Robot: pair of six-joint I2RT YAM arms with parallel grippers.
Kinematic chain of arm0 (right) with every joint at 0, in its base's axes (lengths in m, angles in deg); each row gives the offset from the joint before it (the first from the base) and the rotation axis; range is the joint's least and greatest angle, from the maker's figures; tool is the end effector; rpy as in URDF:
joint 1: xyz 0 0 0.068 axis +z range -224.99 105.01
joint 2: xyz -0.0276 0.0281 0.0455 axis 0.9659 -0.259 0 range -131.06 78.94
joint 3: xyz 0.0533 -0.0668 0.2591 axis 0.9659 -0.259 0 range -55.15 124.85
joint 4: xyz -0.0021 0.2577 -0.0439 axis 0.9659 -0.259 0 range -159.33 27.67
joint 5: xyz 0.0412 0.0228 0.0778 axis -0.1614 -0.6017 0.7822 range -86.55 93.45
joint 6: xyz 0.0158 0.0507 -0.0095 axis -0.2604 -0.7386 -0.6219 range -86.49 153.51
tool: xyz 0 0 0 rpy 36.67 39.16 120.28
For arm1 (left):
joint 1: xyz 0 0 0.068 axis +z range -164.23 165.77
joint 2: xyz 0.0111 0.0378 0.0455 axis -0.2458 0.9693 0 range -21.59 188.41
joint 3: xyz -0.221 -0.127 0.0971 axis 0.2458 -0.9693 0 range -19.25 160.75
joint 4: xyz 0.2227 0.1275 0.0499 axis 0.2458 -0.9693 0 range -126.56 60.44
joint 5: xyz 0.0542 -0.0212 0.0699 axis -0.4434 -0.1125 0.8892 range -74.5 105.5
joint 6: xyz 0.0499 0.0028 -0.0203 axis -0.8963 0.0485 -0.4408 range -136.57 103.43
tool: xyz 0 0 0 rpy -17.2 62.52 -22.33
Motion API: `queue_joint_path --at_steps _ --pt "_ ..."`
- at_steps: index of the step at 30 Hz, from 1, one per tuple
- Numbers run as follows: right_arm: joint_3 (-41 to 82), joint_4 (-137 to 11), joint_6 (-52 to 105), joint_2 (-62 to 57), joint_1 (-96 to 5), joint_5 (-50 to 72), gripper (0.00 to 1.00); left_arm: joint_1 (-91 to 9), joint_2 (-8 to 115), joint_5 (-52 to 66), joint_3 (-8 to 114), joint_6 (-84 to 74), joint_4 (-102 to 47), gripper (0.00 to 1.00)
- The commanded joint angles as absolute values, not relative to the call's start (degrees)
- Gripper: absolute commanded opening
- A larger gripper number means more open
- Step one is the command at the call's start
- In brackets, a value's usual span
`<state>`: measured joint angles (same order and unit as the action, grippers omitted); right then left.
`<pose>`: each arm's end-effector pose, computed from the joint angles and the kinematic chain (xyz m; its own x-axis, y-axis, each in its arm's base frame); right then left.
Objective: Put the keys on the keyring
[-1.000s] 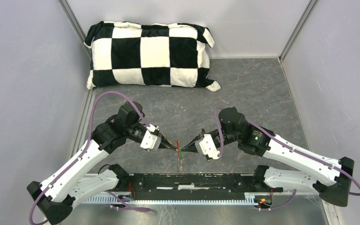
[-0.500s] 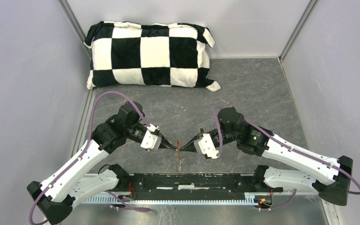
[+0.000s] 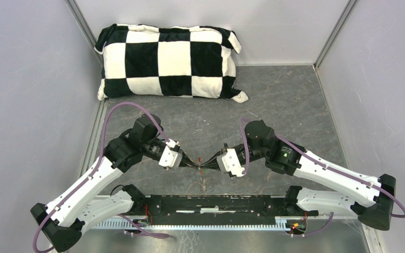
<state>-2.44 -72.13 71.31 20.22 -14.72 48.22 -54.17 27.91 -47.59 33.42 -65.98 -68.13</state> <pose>0.0914 0.2108 0.3461 0.4770 -0.0422 -0.8779 -0.8355 -0.3319 -0.4380 0.1049 -0.1292 0.3354 0.3548 0.1511 -0.9226 0.8889 -0.3603 0.2829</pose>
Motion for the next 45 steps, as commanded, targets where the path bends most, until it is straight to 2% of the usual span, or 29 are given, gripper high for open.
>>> queue_joint_path --at_steps 1,14,29,45 --pt "-0.8 -69.9 70.3 19.6 -14.4 47.3 0.00 -54.3 27.8 -48.2 35.5 -64.8 -67.1 0.02" --pt "-0.9 -69.3 66.3 20.2 -14.5 38.7 0.00 -54.2 27.0 -48.2 35.3 -65.2 -67.1 0.02" --pt "-2.7 -72.7 64.7 23.6 -14.9 37.9 0.00 -54.2 26.4 -47.8 35.3 -65.6 -67.1 0.02" --pt "-2.0 -76.8 67.9 23.1 -15.0 43.4 0.00 -54.2 27.2 -49.1 36.9 -62.0 -67.1 0.02"
